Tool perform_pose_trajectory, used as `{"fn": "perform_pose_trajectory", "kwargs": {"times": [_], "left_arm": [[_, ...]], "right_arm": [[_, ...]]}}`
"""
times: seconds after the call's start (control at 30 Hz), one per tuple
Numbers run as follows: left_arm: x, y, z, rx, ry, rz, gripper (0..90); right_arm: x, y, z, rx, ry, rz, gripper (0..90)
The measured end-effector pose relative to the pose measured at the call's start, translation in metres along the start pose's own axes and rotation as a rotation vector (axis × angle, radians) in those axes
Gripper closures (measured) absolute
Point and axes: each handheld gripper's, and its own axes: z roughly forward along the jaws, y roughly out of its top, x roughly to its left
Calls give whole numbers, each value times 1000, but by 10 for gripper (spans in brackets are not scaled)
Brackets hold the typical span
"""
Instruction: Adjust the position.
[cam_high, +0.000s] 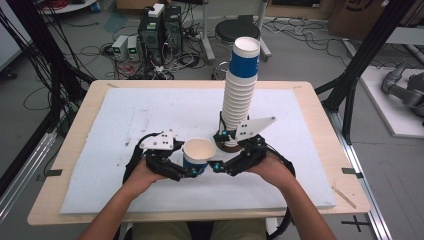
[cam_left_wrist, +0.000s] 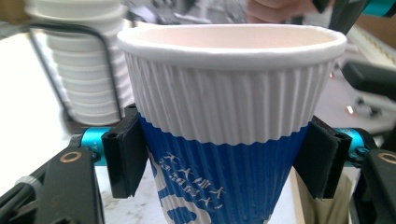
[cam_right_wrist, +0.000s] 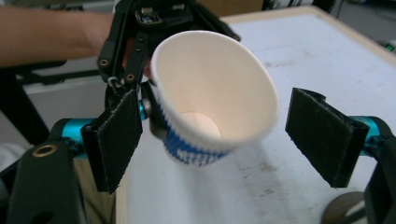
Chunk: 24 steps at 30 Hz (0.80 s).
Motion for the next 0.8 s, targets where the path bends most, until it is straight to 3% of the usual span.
{"fn": "perform_pose_trajectory", "kwargs": {"times": [0.13, 0.27, 0.57, 0.8], "left_arm": [[6, -2, -14, -84, 67, -48, 276], [9, 0, -26, -151, 120, -69, 276], [16, 5, -45, -213, 195, -80, 274], [19, 4, -56, -254, 243, -85, 273]], "right_arm": [[-4, -7, -14, -47, -57, 3, 191], [-9, -19, -23, -45, -109, 22, 192], [-19, -47, -43, -76, -224, 91, 192], [-19, -59, -47, -72, -247, 111, 192]]}}
